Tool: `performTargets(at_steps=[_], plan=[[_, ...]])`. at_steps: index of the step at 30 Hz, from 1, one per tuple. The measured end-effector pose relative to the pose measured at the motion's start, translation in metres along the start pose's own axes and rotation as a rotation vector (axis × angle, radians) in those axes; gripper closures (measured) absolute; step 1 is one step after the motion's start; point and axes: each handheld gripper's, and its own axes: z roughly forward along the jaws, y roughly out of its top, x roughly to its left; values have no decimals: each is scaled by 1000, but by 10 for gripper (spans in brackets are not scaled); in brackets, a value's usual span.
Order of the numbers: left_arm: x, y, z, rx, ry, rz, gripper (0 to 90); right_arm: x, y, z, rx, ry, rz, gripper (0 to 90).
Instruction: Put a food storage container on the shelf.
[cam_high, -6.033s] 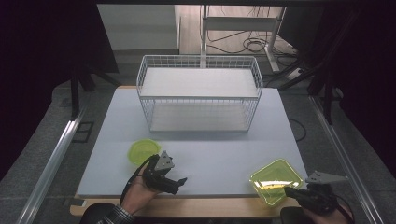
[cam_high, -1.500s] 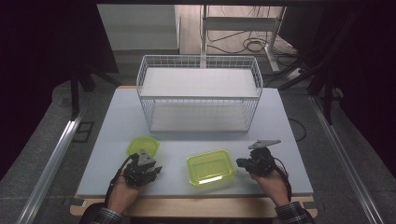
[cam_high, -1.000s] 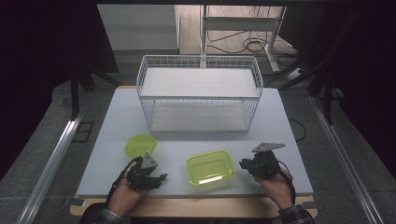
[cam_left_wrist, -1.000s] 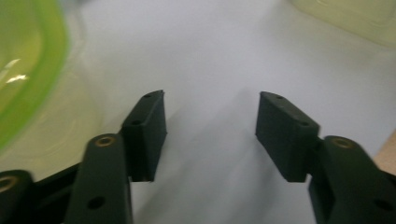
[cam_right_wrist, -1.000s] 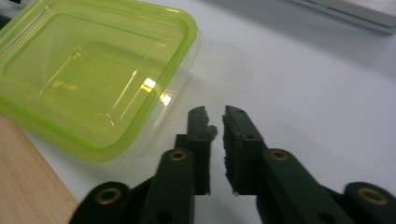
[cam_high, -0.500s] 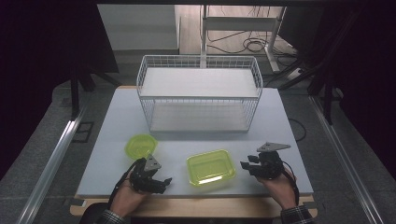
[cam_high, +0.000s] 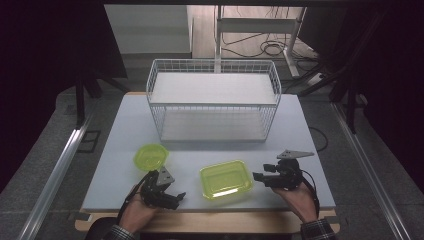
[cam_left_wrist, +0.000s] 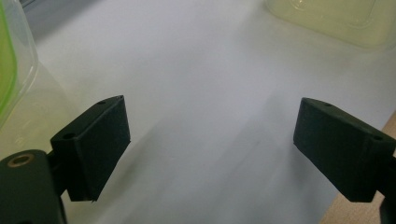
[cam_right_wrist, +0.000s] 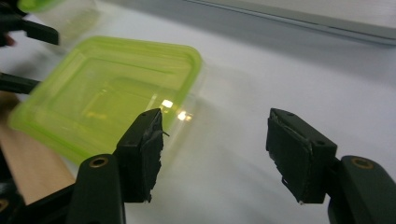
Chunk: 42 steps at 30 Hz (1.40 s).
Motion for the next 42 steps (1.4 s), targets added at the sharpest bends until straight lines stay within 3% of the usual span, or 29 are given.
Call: performTargets(at_steps=[1,8,24,26,28,35,42], plan=[[0,0,0,0,3,2,105,-1,2,2,0,37,28,400],[-1,0,1,12,13,15,106,-8,10,17,31,156,138,493],[-3,0,2,23,21,38,109,-16,13,44,144,268,234,686],[-3,0,2,23,22,39,109,-16,15,44,157,276,263,714],[-3,0,2,24,25,41,109,-17,16,44,157,326,313,782],[-3,0,1,24,29,43,110,-10,22,41,172,327,302,799],[-3,0,0,13,26,40,109,-10,30,31,106,346,322,800]])
